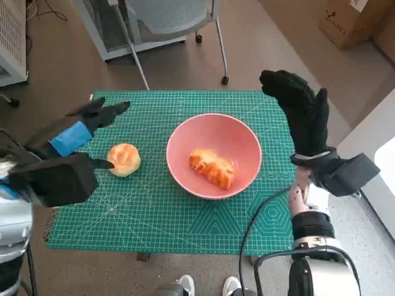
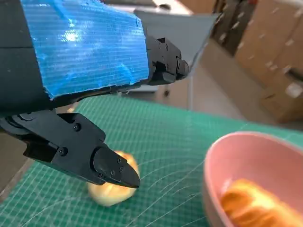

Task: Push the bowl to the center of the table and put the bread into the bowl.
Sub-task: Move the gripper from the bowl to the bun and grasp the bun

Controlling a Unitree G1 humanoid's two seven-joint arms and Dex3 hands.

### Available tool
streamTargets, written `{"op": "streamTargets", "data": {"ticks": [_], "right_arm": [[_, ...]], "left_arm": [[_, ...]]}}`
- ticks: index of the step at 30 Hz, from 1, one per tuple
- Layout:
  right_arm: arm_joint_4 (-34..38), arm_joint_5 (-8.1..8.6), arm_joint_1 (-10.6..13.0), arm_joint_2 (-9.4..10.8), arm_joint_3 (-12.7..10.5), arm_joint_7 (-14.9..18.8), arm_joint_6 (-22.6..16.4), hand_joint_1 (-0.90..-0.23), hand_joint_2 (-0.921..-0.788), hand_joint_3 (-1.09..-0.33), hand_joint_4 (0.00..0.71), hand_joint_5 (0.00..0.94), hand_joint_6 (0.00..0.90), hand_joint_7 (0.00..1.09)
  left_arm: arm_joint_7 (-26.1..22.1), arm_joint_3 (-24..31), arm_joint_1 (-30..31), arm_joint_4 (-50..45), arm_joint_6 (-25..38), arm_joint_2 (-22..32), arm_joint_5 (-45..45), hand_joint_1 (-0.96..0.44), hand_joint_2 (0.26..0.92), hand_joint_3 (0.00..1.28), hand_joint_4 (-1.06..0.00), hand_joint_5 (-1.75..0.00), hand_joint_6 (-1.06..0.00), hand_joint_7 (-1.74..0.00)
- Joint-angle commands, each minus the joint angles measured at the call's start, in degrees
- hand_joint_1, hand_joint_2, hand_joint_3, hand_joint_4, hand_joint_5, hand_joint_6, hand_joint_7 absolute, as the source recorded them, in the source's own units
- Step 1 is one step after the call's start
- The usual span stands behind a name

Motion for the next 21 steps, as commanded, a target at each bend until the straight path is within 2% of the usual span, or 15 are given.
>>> {"op": "streamTargets", "data": {"ticks": [1,13,21], "right_arm": [[0.6,0.1,-0.1,-0.3,-0.1,0.5,0.9,-0.549,-0.921,-0.617,0.35,0.001,0.467,0.0],[0.3,-0.34,0.0,-1.1,-0.1,0.3,0.7,-0.545,-0.921,-0.618,0.35,0.0,0.468,0.0],[-0.1,-0.75,0.5,-1.6,0.1,-0.1,0.0,-0.54,-0.921,-0.618,0.35,0.0,0.47,0.0]], "left_arm": [[2.0,-4.2,-0.8,4.9,-1.6,-0.1,3.6,-0.11,0.777,0.0,-0.04,0.0,-0.25,-0.02],[5.7,-12.2,-5.9,19.9,-3.7,-3.7,8.8,-0.14,0.784,0.0,-0.04,0.0,-0.25,-0.01],[8.4,-17.2,-11.1,34.2,-4.9,-7.1,11.7,-0.16,0.787,0.0,-0.03,0.0,-0.24,0.0]]}}
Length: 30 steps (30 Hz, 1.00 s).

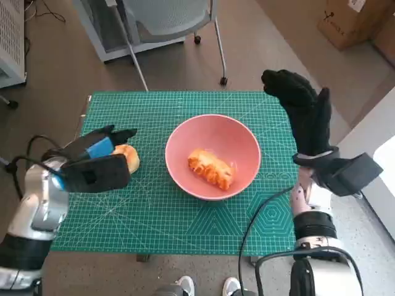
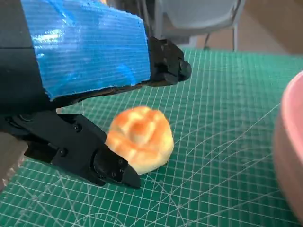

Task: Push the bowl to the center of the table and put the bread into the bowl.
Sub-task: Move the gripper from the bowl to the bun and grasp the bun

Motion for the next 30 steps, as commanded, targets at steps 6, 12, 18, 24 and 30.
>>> {"op": "streamTargets", "data": {"ticks": [6,12,18,24,30], "right_arm": [[-0.4,-0.75,1.0,-0.5,0.3,-0.3,-0.2,-0.541,-0.921,-0.618,0.347,0.0,0.47,0.0],[-1.3,-0.75,1.5,-0.8,0.5,-0.3,-0.3,-0.543,-0.921,-0.619,0.345,0.0,0.471,0.0],[-1.4,-0.62,1.5,-1.1,0.5,-0.1,-0.1,-0.544,-0.921,-0.619,0.345,0.0,0.472,0.0],[-1.7,-0.32,1.5,-1.1,0.5,0.1,0.2,-0.539,-0.921,-0.62,0.345,0.0,0.473,0.0],[-1.9,0.04,1.4,-1.2,0.4,0.5,0.6,-0.539,-0.921,-0.619,0.345,0.0,0.484,0.01]], "left_arm": [[3.9,-5.1,-6.5,14.2,-1.8,-4.1,3.7,-0.17,0.79,0.0,-0.04,-0.01,-0.25,-0.01],[6.6,-8.7,-9.0,20.4,-1.5,-6.6,7.0,-0.07,0.819,0.01,-0.21,-0.02,-0.39,-0.04],[10.0,-10.1,-9.8,22.4,-4.2,-6.7,8.3,0.17,0.899,0.1,-0.51,-0.69,-0.69,-0.12],[12.2,-9.1,-8.9,21.2,-7.7,-5.3,7.4,0.02,0.917,0.13,-0.56,-1.35,-0.64,-0.92],[10.9,-7.2,-8.6,17.8,-7.7,-4.3,5.6,0.0,0.918,0.13,-0.58,-1.38,-0.63,-1.05]]}}
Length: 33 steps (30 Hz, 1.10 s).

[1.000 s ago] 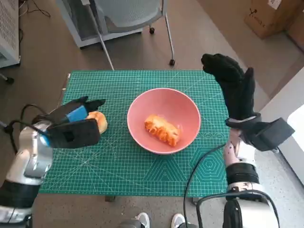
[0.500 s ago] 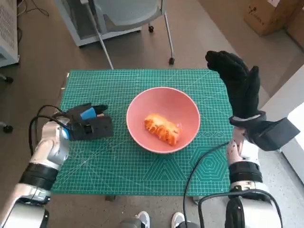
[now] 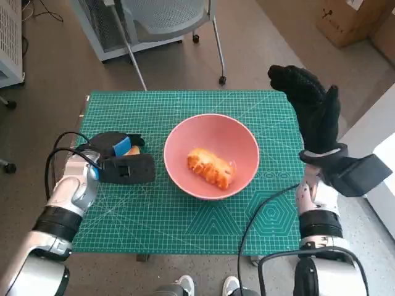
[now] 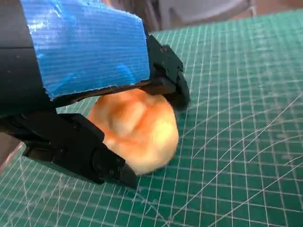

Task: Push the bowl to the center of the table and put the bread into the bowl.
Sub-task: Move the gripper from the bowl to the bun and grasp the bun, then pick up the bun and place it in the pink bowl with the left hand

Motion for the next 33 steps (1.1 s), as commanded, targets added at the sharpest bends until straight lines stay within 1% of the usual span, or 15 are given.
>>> {"op": "streamTargets", "data": {"ticks": [1,6,10,13,16,20,25,28,31,33], "right_arm": [[0.3,0.03,1.2,-0.2,0.1,0.6,1.0,-0.539,-0.921,-0.619,0.345,0.0,0.484,0.01],[0.7,0.1,0.9,0.0,0.0,0.8,1.2,-0.537,-0.921,-0.62,0.346,0.0,0.49,0.01],[0.7,0.18,0.8,0.3,0.1,1.0,1.5,-0.536,-0.921,-0.62,0.346,0.0,0.497,0.01],[0.7,0.31,0.7,0.4,0.1,1.3,1.6,-0.535,-0.921,-0.62,0.348,0.001,0.5,0.01],[0.8,0.42,0.5,0.4,0.1,1.6,1.7,-0.535,-0.921,-0.621,0.349,0.002,0.501,0.01],[1.0,0.65,0.2,0.4,-0.1,2.1,2.1,-0.535,-0.921,-0.621,0.349,0.002,0.501,0.01],[1.1,0.83,-0.1,0.5,-0.3,2.7,2.3,-0.537,-0.921,-0.621,0.35,0.002,0.503,0.01],[1.3,1.05,-0.2,0.5,-0.5,3.1,2.5,-0.537,-0.921,-0.621,0.35,0.001,0.504,0.01],[1.3,1.09,-0.2,0.6,-0.5,3.3,2.5,-0.539,-0.921,-0.62,0.351,0.002,0.505,0.01],[1.2,1.15,-0.1,0.7,-0.6,3.4,2.5,-0.539,-0.921,-0.62,0.352,0.002,0.506,0.01]], "left_arm": [[-1.2,2.1,0.9,-3.6,-0.1,1.6,-1.6,0.0,0.919,0.13,-0.58,-1.39,-0.63,-1.05],[-3.8,6.3,2.1,-12.1,1.4,3.2,-4.7,0.0,0.92,0.12,-0.58,-1.39,-0.63,-1.06],[-4.8,9.5,3.1,-18.5,2.1,3.9,-6.6,0.0,0.92,0.12,-0.59,-1.31,-0.61,-1.14],[-4.5,11.7,3.8,-22.8,1.4,4.1,-8.0,0.0,0.92,0.11,-0.61,-1.21,-0.61,-1.23],[-4.2,13.7,4.2,-27.4,0.4,4.4,-9.2,0.0,0.92,0.1,-0.63,-1.14,-0.62,-1.26],[-4.7,15.3,3.9,-33.7,1.3,4.3,-9.2,0.0,0.92,0.08,-0.66,-1.12,-0.62,-1.25],[-5.6,15.5,2.8,-41.4,4.7,2.9,-7.6,0.0,0.917,0.06,-0.71,-1.14,-0.64,-1.16],[-6.2,14.2,1.6,-45.5,6.4,1.2,-6.2,0.0,0.916,0.05,-0.72,-1.13,-0.65,-1.14],[-6.9,12.9,0.7,-48.1,7.0,0.0,-5.4,0.0,0.916,0.04,-0.73,-1.13,-0.66,-1.14],[-7.3,11.9,0.0,-49.2,6.5,-1.0,-5.3,0.0,0.915,0.03,-0.73,-1.1,-0.68,-1.13]]}}
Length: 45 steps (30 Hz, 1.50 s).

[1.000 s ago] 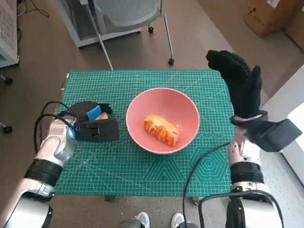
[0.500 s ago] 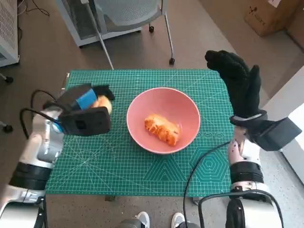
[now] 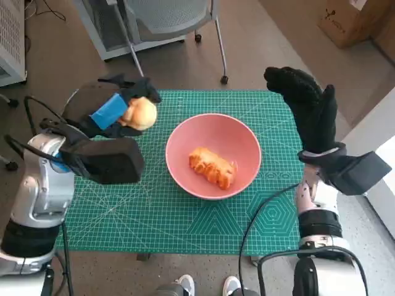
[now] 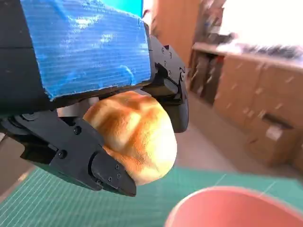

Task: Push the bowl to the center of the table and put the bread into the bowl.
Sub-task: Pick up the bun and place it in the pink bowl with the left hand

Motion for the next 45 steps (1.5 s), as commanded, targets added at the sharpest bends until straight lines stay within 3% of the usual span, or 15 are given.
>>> {"op": "streamTargets", "data": {"ticks": [1,10,14,16,18,19,20,21,23,27,35,45], "right_arm": [[0.8,0.65,0.1,0.4,-0.2,0.8,0.6,-0.539,-0.921,-0.62,0.352,0.002,0.506,0.01],[1.0,0.58,0.4,0.3,-0.5,0.9,0.0,-0.539,-0.921,-0.621,0.354,0.002,0.508,0.01],[0.8,0.6,0.6,0.2,-0.7,1.0,0.0,-0.539,-0.921,-0.621,0.355,0.002,0.509,0.01],[0.7,0.53,0.8,0.2,-0.8,0.9,-0.1,-0.539,-0.921,-0.622,0.355,0.002,0.51,0.01],[0.6,0.42,0.9,0.2,-0.8,0.7,-0.3,-0.536,-0.921,-0.622,0.355,0.002,0.51,0.01],[0.6,0.37,1.0,0.2,-0.8,0.6,-0.3,-0.536,-0.921,-0.622,0.355,0.002,0.51,0.01],[0.5,0.32,1.1,0.2,-0.8,0.4,-0.4,-0.535,-0.921,-0.622,0.355,0.002,0.51,0.01],[0.4,0.27,1.1,0.2,-0.9,0.4,-0.5,-0.536,-0.921,-0.622,0.356,0.002,0.51,0.01],[0.2,0.35,1.4,0.1,-0.9,0.3,-0.6,-0.537,-0.921,-0.623,0.356,0.002,0.511,0.01],[-0.1,0.53,1.7,0.1,-1.1,0.3,-0.7,-0.538,-0.921,-0.624,0.358,0.003,0.511,0.01],[-1.0,0.52,2.4,0.4,-1.3,-0.5,-0.8,-0.541,-0.921,-0.624,0.363,0.004,0.514,0.01],[-1.1,-0.39,2.2,0.8,-0.8,-2.3,-1.3,-0.521,-0.921,-0.626,0.365,0.003,0.518,0.01]], "left_arm": [[-1.3,-2.8,-2.8,-3.2,-0.4,-2.7,0.9,0.0,0.915,0.03,-0.73,-1.09,-0.69,-1.13],[-1.6,-8.1,-6.1,2.9,-6.2,-7.7,-0.1,0.0,0.92,0.04,-0.68,-1.14,-0.69,-1.13],[-1.2,-9.2,-7.3,7.6,-8.4,-10.1,-1.0,0.0,0.92,0.08,-0.62,-1.27,-0.68,-1.08],[-0.6,-9.8,-7.6,10.0,-9.0,-11.5,-1.0,0.0,0.92,0.13,-0.56,-1.33,-0.62,-1.14],[0.2,-10.4,-7.6,12.4,-9.8,-12.7,-0.7,0.0,0.921,0.23,-0.43,-1.4,-0.51,-1.32],[0.5,-10.6,-7.6,13.3,-10.2,-13.1,-0.5,-0.01,0.893,0.23,-0.38,-1.28,-0.45,-1.24],[0.9,-11.0,-7.5,14.3,-10.6,-13.4,0.0,-0.03,0.858,0.23,-0.35,-1.04,-0.4,-1.07],[1.2,-11.3,-7.5,15.1,-10.9,-13.5,0.3,-0.04,0.841,0.2,-0.33,-0.79,-0.35,-0.91],[2.0,-12.4,-7.3,16.7,-11.4,-13.8,1.8,-0.06,0.836,0.15,-0.29,-0.49,-0.29,-0.73],[3.5,-14.0,-7.0,18.7,-13.0,-13.5,4.6,-0.12,0.836,0.07,-0.23,-0.13,-0.21,-0.51],[5.7,-14.1,-6.6,22.3,-16.0,-13.3,5.3,-0.23,0.827,0.02,-0.13,-0.01,-0.15,-0.35],[6.0,-8.1,-3.6,21.1,-17.5,-13.8,-3.1,-0.34,0.839,0.01,-0.11,0.0,-0.12,-0.33]]}}
